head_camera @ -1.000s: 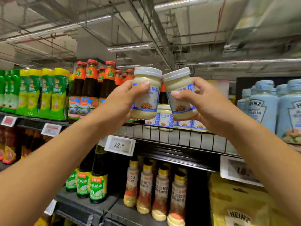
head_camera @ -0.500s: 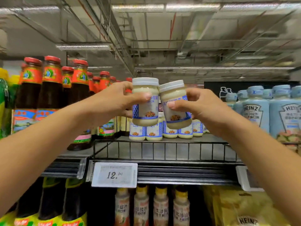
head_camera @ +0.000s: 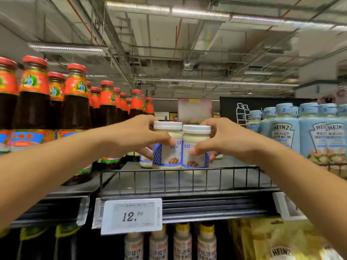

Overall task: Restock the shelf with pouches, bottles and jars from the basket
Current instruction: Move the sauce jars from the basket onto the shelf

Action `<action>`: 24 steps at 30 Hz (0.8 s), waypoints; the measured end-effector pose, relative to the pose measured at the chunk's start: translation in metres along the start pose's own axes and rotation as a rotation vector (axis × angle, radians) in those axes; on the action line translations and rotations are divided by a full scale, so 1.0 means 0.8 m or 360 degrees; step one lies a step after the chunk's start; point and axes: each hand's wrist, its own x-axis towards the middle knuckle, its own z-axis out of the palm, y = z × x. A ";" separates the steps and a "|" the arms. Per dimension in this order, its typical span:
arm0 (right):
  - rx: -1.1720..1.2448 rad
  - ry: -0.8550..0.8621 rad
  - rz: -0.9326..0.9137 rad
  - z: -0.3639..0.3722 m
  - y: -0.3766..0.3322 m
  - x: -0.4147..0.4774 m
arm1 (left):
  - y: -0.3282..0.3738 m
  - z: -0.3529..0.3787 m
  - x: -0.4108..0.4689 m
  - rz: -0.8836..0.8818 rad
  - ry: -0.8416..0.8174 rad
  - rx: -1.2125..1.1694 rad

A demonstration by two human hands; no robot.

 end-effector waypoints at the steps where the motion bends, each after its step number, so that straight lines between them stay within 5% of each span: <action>1: -0.0022 -0.0006 0.0031 -0.001 0.002 0.001 | -0.002 0.001 0.002 -0.0035 -0.0028 -0.0008; 15: 0.0003 -0.0180 0.0223 -0.020 0.019 -0.004 | -0.016 0.013 0.024 -0.0164 -0.0289 0.0171; 24: -0.0165 0.0090 0.0104 -0.033 0.016 -0.018 | -0.002 0.001 0.024 0.0122 -0.0040 0.0785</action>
